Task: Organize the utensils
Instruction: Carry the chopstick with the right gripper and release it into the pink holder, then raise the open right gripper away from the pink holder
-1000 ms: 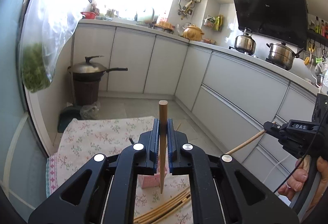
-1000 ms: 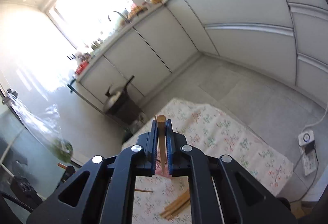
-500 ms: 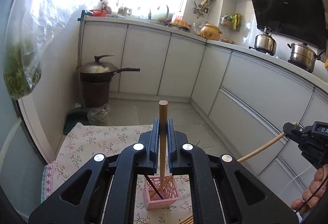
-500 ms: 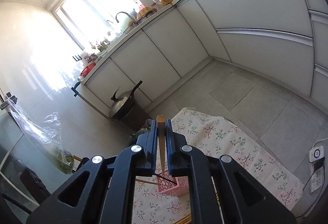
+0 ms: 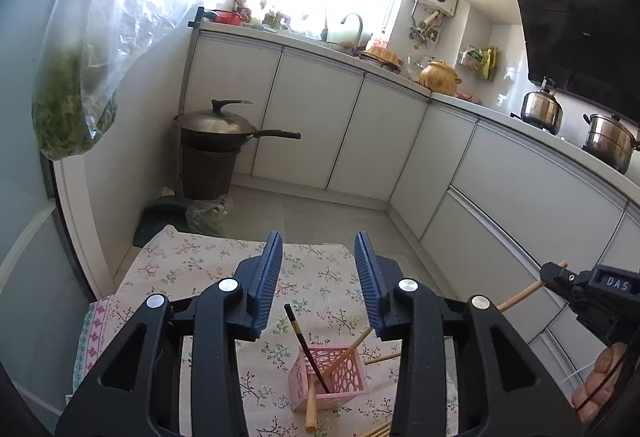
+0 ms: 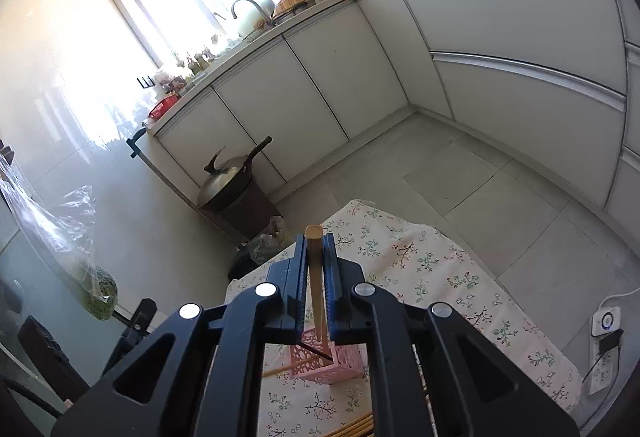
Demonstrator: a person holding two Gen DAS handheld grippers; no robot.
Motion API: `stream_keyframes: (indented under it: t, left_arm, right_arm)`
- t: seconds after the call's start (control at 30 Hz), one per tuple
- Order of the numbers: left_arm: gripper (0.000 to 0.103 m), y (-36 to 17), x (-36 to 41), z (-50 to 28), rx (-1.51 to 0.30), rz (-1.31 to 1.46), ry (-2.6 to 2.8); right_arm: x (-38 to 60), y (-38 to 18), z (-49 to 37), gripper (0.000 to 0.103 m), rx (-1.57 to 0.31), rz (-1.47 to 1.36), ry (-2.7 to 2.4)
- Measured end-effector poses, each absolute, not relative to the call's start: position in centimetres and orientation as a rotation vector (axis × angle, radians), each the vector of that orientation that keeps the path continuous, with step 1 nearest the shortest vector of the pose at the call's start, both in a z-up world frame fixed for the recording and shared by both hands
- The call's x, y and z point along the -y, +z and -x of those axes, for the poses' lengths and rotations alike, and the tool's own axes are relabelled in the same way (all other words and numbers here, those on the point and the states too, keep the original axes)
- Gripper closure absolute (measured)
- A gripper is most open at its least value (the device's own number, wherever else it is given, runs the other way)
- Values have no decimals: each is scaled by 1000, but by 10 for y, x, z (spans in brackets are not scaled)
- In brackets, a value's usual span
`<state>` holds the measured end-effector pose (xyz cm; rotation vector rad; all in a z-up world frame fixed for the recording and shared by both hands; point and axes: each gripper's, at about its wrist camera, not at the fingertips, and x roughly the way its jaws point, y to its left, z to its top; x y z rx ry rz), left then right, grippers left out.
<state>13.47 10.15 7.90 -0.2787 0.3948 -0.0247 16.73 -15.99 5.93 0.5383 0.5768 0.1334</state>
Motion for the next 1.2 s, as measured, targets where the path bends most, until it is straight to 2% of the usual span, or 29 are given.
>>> stream_keyframes:
  t: [0.37, 0.53, 0.6, 0.67, 0.73, 0.87, 1.03, 1.2]
  left_arm:
    - [60, 84, -112, -132, -398, 310, -24]
    - [57, 81, -106, -133, -426, 285, -35]
    - [56, 80, -101, -134, -431, 271, -42]
    - [55, 80, -97, -134, -437, 263, -50]
    - [51, 81, -93, -134, -439, 255, -55]
    - [44, 82, -83, -129, -430, 223, -46]
    - [30, 85, -74, -117, -412, 178, -17]
    - [24, 83, -70, -106, -415, 140, 0]
  right_arm:
    - [122, 44, -198, 95, -629, -459, 143]
    - [112, 32, -211, 86, -669, -447, 175]
    - [111, 36, -206, 85, -651, -426, 177]
    - [109, 40, -200, 80, -630, -411, 178]
    - [108, 42, -193, 73, -615, -393, 177]
    - [104, 47, -179, 70, -591, -330, 175]
    - [104, 51, -155, 59, -548, -261, 161]
    - [109, 51, -134, 52, -532, -233, 161]
